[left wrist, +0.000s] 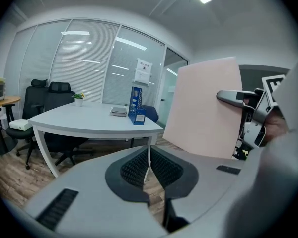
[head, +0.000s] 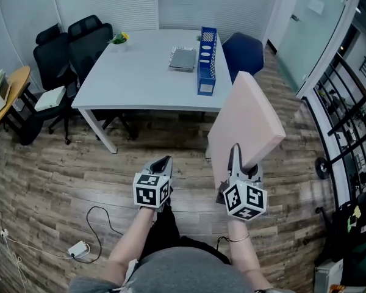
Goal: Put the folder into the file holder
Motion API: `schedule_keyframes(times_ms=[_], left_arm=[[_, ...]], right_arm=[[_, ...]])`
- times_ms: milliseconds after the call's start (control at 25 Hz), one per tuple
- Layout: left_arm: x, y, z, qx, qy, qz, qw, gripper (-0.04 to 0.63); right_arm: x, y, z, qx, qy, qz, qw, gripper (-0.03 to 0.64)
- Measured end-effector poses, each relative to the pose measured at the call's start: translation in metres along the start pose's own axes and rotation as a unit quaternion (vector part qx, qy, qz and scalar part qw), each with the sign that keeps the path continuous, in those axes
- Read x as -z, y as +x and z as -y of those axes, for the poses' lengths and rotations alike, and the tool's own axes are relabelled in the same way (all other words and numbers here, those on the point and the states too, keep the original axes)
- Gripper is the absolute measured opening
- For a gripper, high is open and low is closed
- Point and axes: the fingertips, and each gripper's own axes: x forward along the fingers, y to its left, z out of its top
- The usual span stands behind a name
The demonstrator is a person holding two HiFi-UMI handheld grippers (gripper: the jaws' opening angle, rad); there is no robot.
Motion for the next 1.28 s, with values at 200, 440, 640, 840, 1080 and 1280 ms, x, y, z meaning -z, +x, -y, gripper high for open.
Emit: schedule_keyframes(times_ms=[200, 440, 640, 840, 1080, 1280], left_arm=[[-0.025, 0.05, -0.041, 0.0, -0.001, -0.005, 1.0, 0.031], [-0.061, 0.105, -0.091, 0.017, 0.001, -0.015, 0.9997, 0.031], [-0.092, 0.142, -0.121, 0.035, 0.005, -0.01, 0.9993, 0.031], [-0.113, 0.17, -0.143, 0.051, 0.013, -0.01, 0.9986, 0.031], [-0.123, 0.187, -0.157, 0.055, 0.013, -0.015, 0.9983, 0.031], [-0.128, 0.199, -0.168, 0.052, 0.007, -0.019, 0.9984, 0.031]], right_arm=[[-0.011, 0.063, -0.009, 0.004, -0.002, 0.019, 1.0, 0.163], [-0.029, 0.14, -0.025, 0.013, 0.004, 0.035, 0.999, 0.163], [-0.048, 0.19, -0.034, 0.024, 0.0, 0.058, 0.998, 0.163], [-0.065, 0.228, -0.043, 0.037, -0.008, 0.082, 0.996, 0.163], [-0.083, 0.254, -0.045, 0.043, -0.012, 0.101, 0.994, 0.161], [-0.093, 0.277, -0.04, 0.047, -0.011, 0.114, 0.992, 0.161]])
